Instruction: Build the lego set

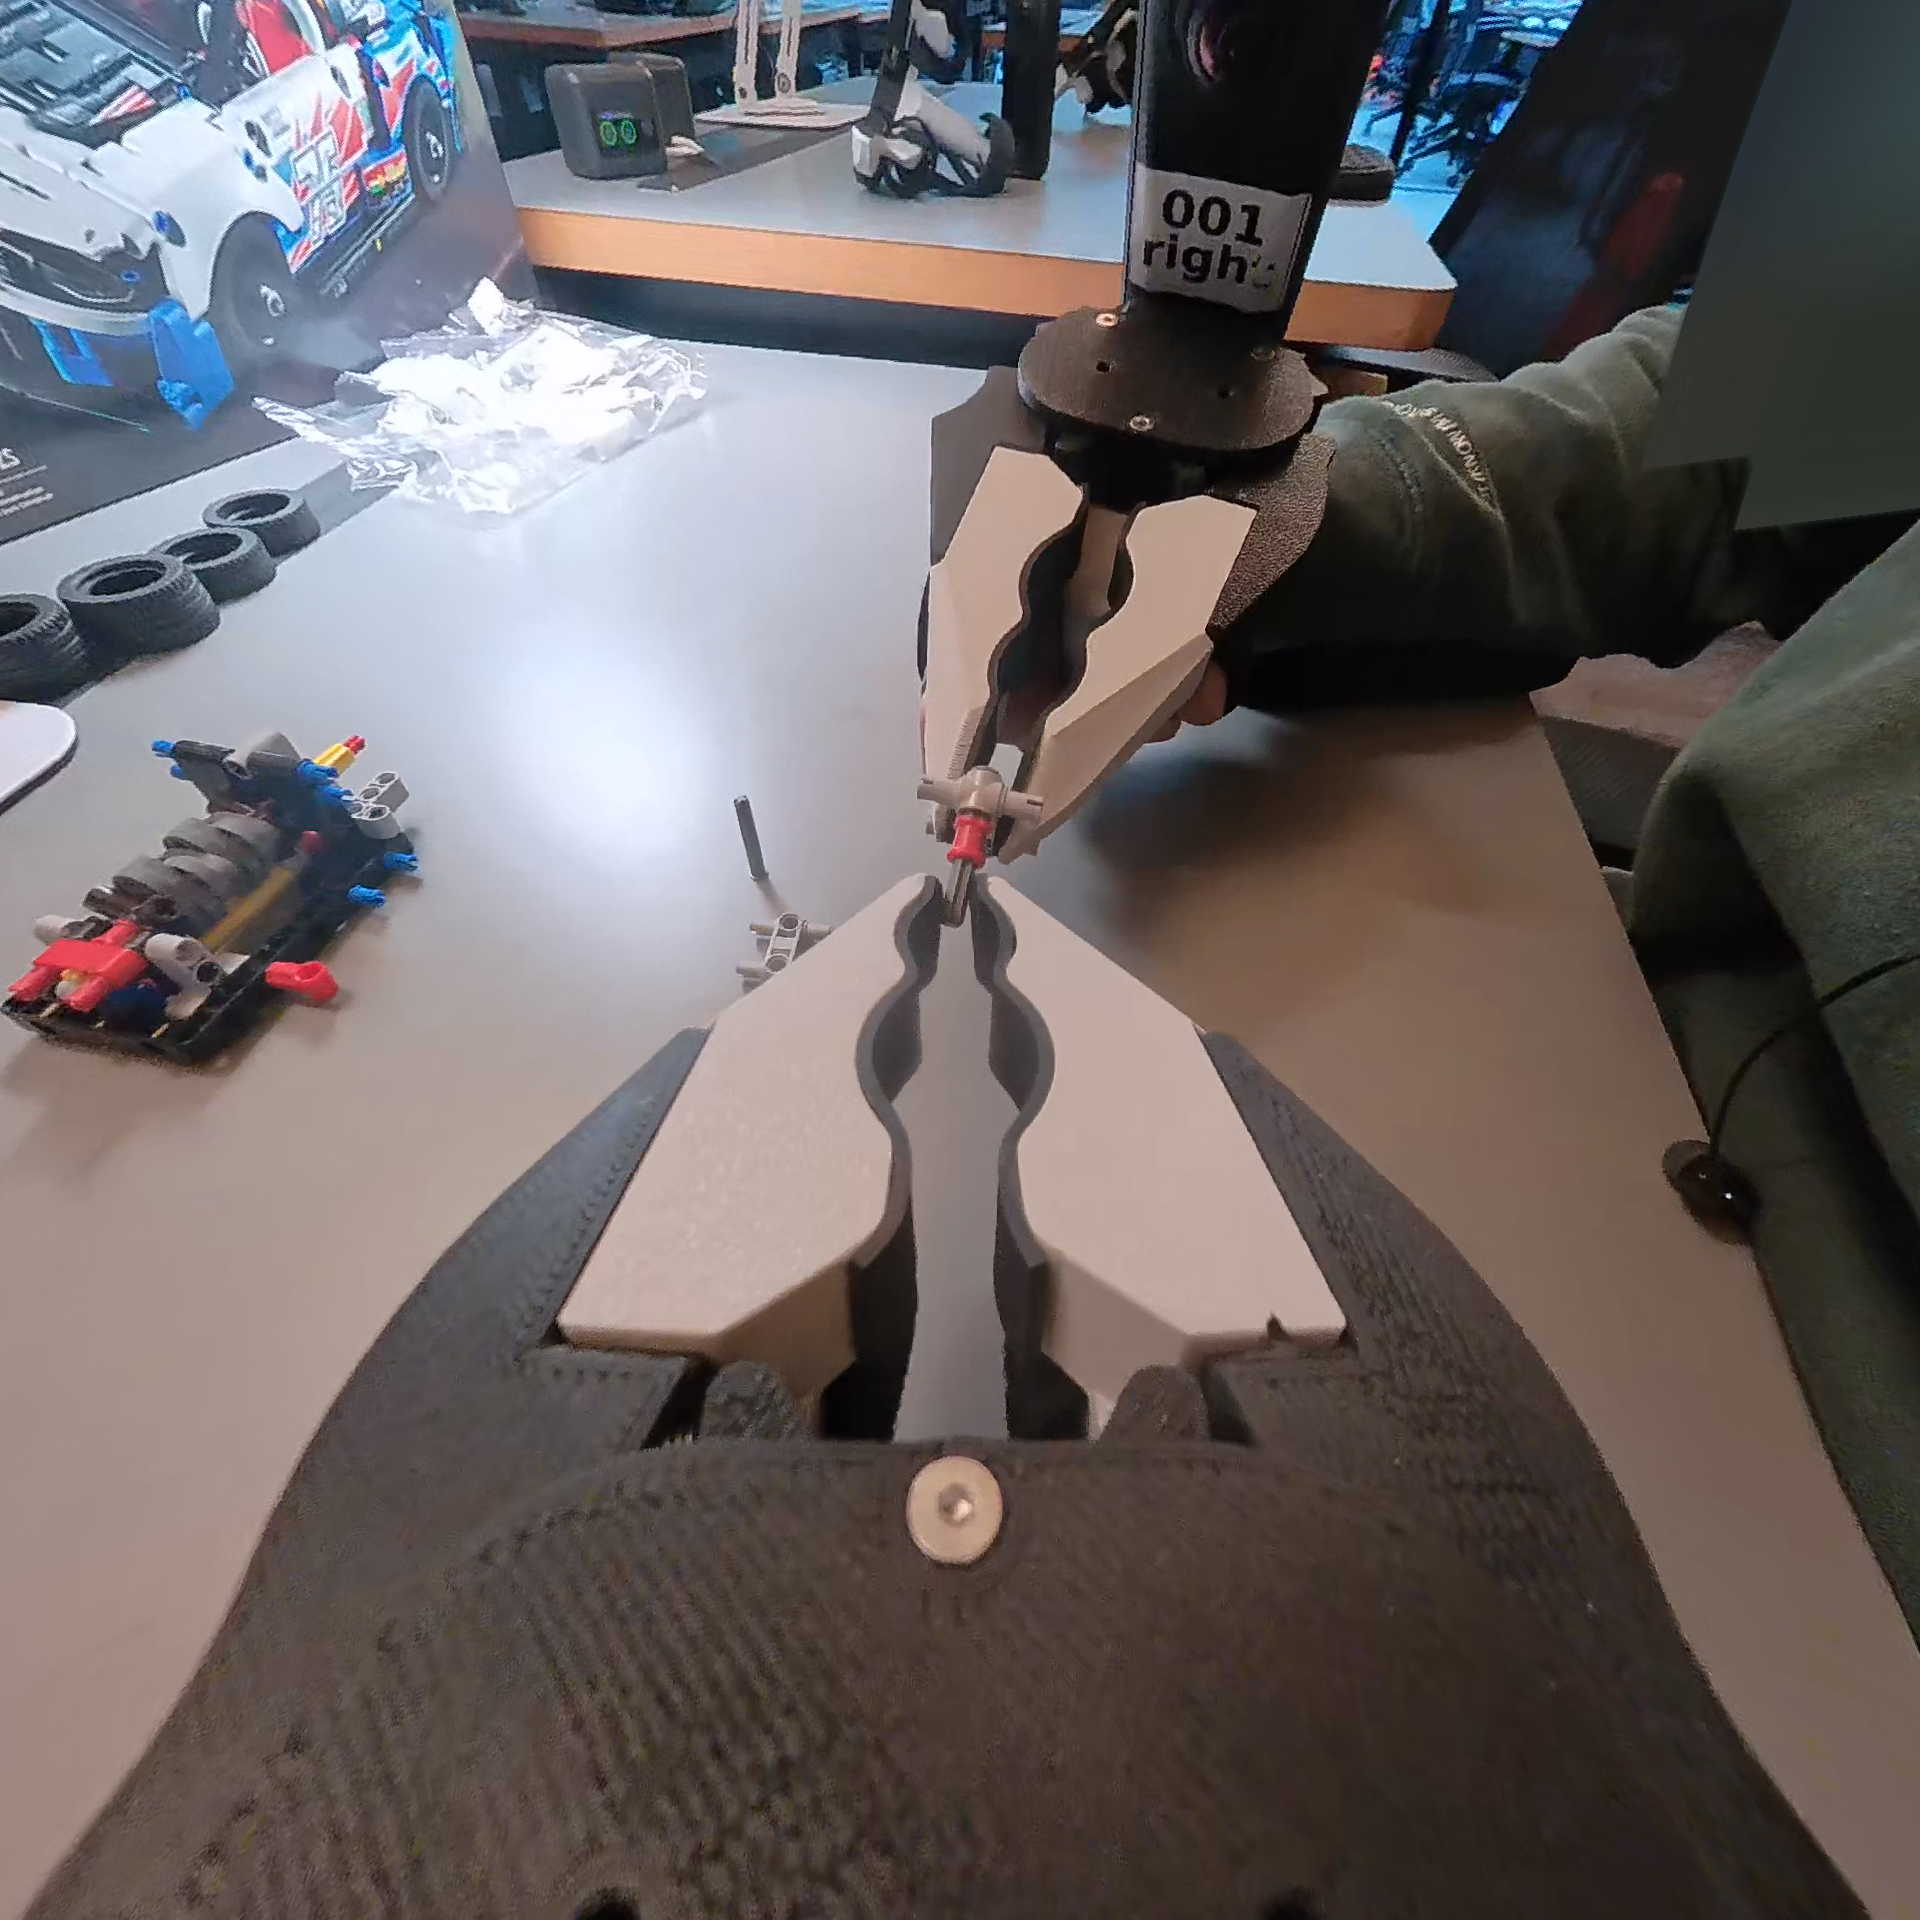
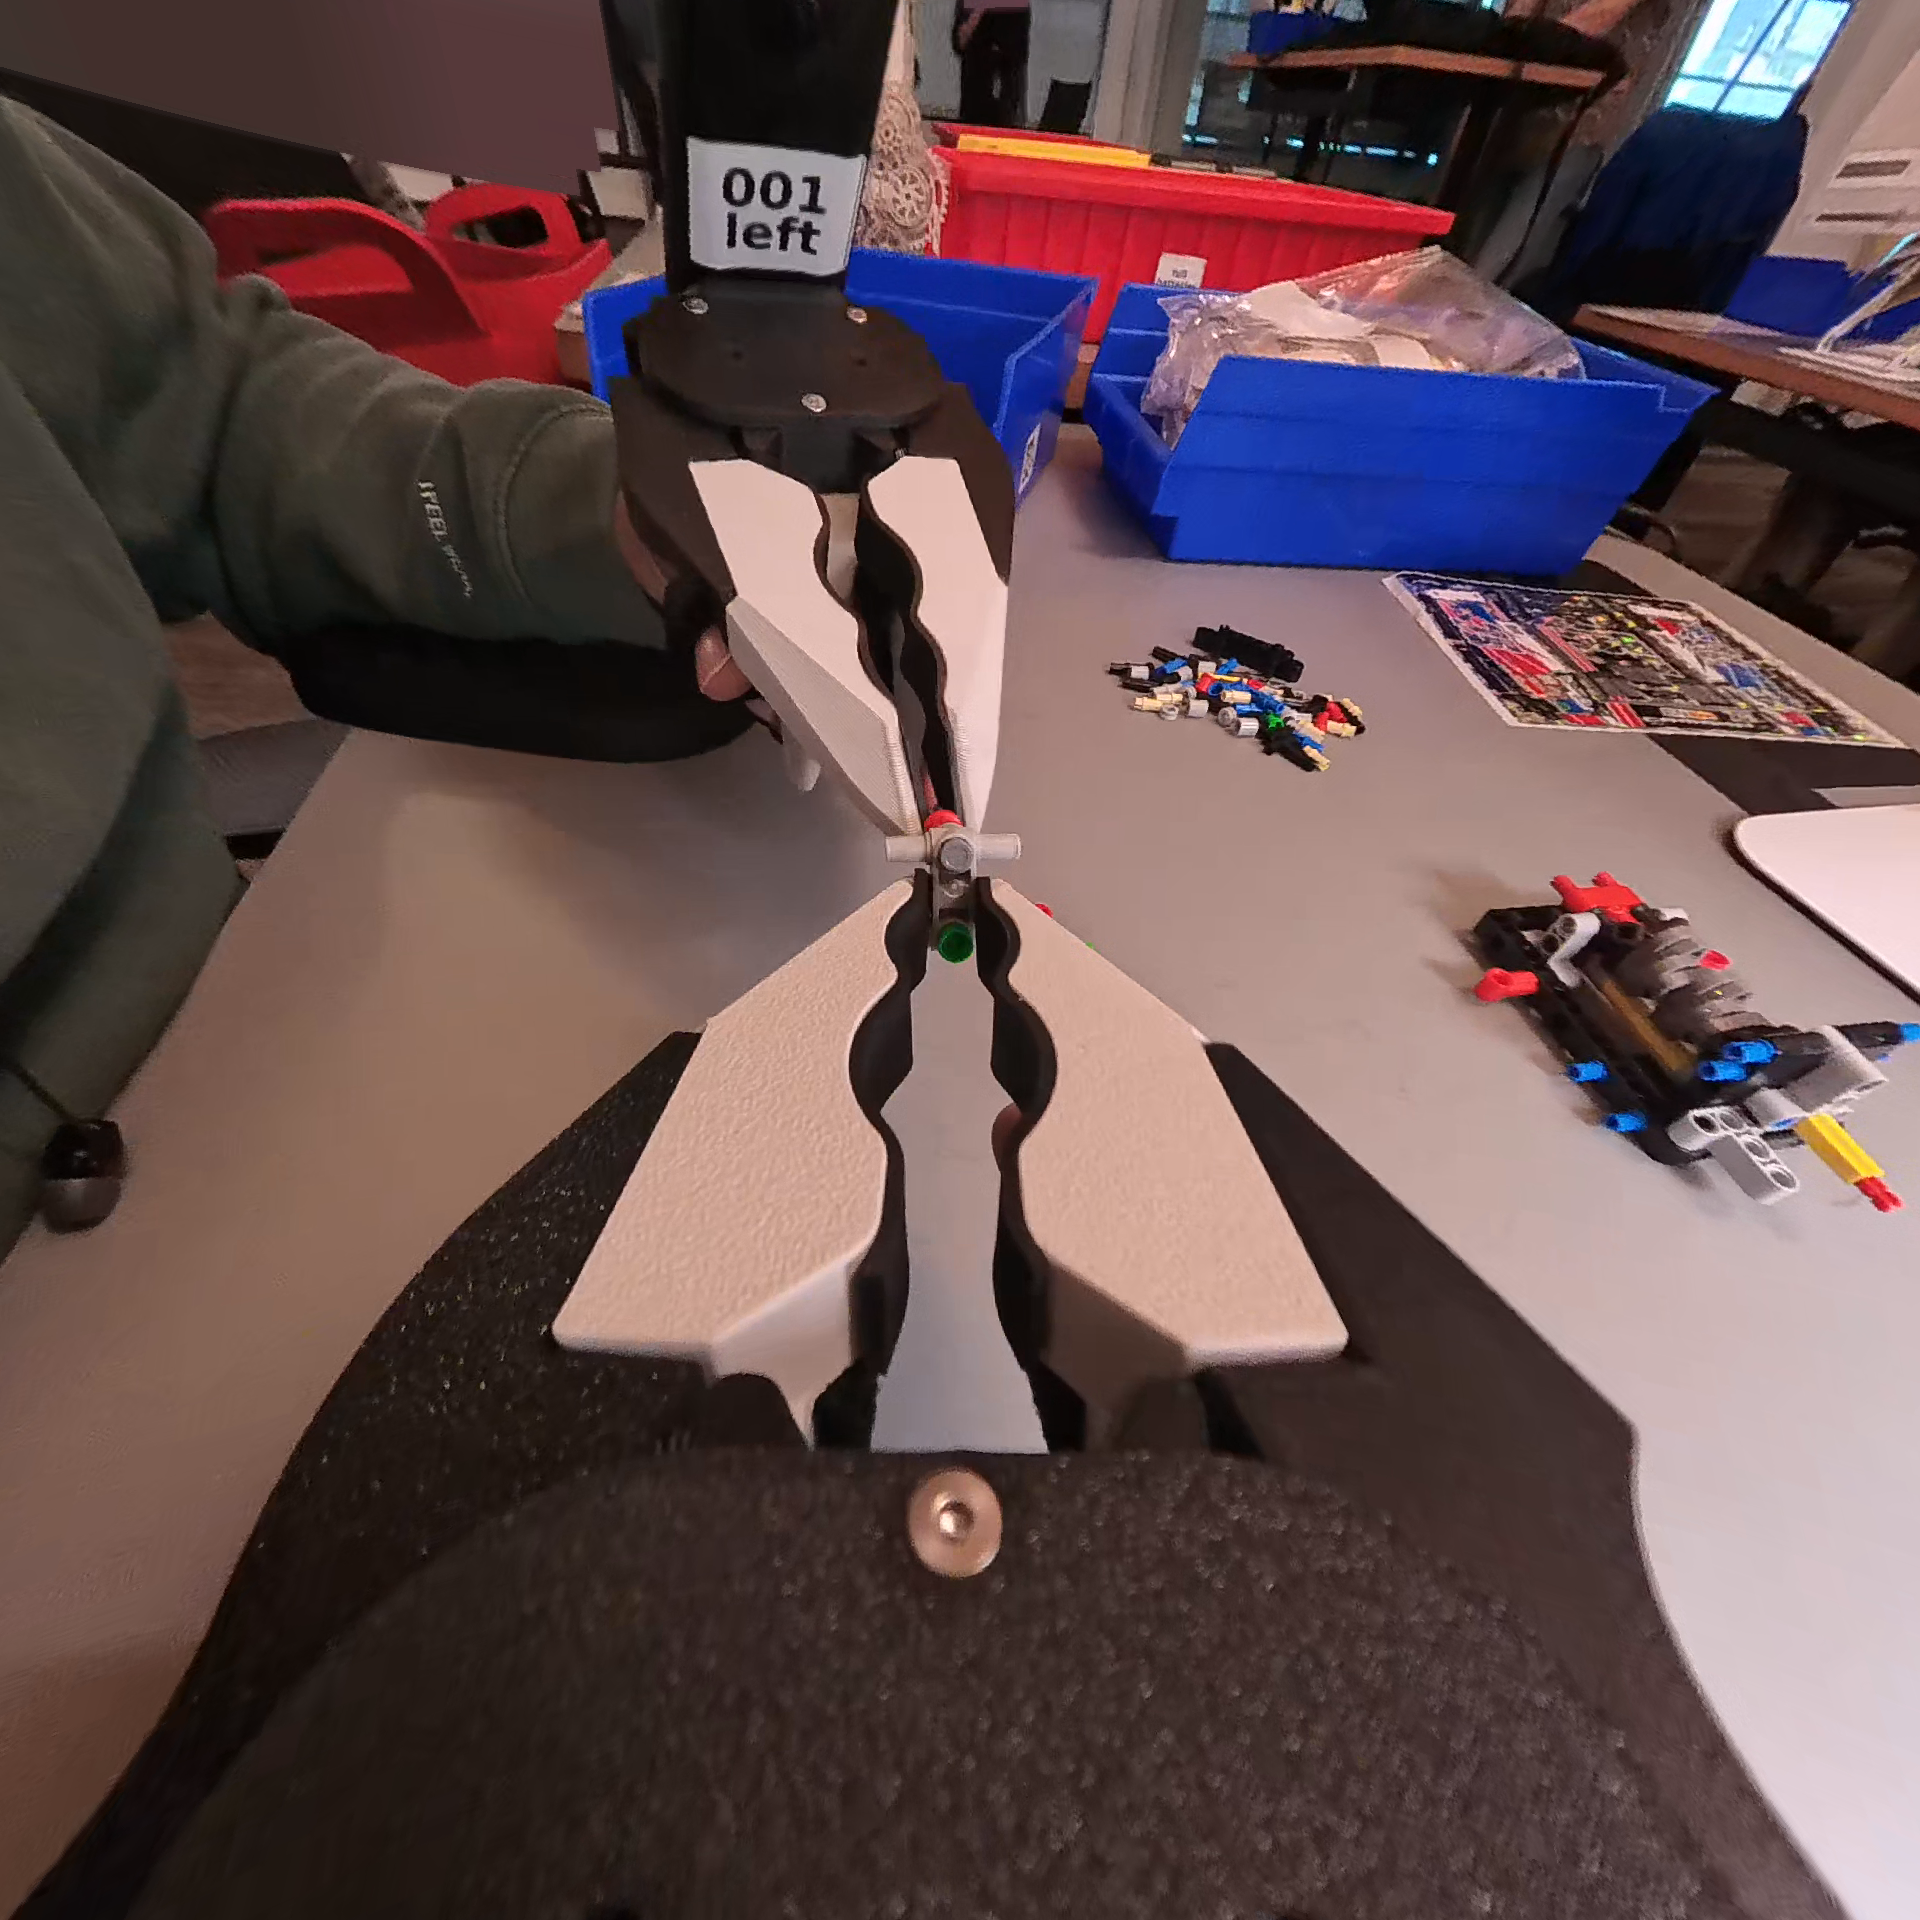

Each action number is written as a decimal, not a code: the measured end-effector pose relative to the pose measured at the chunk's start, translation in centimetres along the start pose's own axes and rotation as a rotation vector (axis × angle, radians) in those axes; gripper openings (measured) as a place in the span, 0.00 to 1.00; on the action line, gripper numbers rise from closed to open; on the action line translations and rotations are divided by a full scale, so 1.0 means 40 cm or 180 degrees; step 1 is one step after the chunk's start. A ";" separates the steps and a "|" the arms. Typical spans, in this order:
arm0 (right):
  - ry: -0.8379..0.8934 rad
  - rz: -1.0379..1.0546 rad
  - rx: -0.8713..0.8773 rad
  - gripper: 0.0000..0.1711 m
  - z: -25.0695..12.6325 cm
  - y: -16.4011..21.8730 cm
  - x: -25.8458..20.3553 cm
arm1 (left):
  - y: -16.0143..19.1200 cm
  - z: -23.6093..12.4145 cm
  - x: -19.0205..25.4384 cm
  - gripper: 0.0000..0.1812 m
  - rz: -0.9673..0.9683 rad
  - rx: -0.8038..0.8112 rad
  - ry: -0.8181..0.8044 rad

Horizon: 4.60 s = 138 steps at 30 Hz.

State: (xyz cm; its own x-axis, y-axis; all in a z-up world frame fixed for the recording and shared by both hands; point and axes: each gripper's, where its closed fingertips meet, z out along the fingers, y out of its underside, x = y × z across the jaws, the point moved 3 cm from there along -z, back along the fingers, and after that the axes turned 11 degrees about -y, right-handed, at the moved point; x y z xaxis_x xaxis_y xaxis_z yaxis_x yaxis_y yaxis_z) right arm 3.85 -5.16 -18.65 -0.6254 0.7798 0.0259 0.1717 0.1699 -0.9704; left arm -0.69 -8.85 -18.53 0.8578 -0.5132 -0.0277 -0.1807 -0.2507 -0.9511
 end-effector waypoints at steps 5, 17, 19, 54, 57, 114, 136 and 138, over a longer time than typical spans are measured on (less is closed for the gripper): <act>0.0009 0.0312 0.0125 0.04 -0.008 -0.007 0.020 | -0.012 -0.003 -0.009 0.01 -0.0243 -0.0033 -0.0016; 0.0666 0.1051 0.0024 0.17 -0.001 -0.031 0.059 | 0.000 0.006 -0.054 0.01 -0.0392 -0.0310 -0.0650; 0.0856 0.0963 -0.0142 0.15 0.014 -0.027 0.058 | 0.002 0.010 -0.051 0.01 -0.0353 -0.0345 -0.0703; 0.0382 0.0878 -0.0063 0.03 -0.023 -0.018 0.056 | -0.026 -0.036 -0.010 0.00 -0.0939 -0.0081 0.0308; 0.0225 0.0948 0.0024 0.03 -0.034 -0.020 0.052 | -0.035 -0.048 -0.037 0.01 -0.0814 0.0080 0.0186; -0.0501 0.0288 -0.0046 0.03 0.013 -0.052 -0.073 | -0.044 -0.052 0.060 0.02 -0.0263 0.0295 0.0808; -0.0515 -0.0018 -0.0104 0.02 0.020 -0.076 -0.103 | -0.060 -0.076 0.096 0.08 0.0008 0.0422 0.1018; -0.0516 -0.0037 -0.0097 0.02 0.020 -0.079 -0.105 | -0.062 -0.078 0.098 0.08 0.0054 0.0448 0.1008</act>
State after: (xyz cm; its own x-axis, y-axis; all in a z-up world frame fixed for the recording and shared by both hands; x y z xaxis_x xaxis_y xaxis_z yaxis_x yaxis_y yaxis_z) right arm 5.35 -9.46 -15.88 -0.7416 0.6708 -0.0045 0.1854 0.1985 -0.9624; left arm 1.60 -12.80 -15.32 0.6593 -0.7512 0.0320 -0.1067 -0.1355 -0.9850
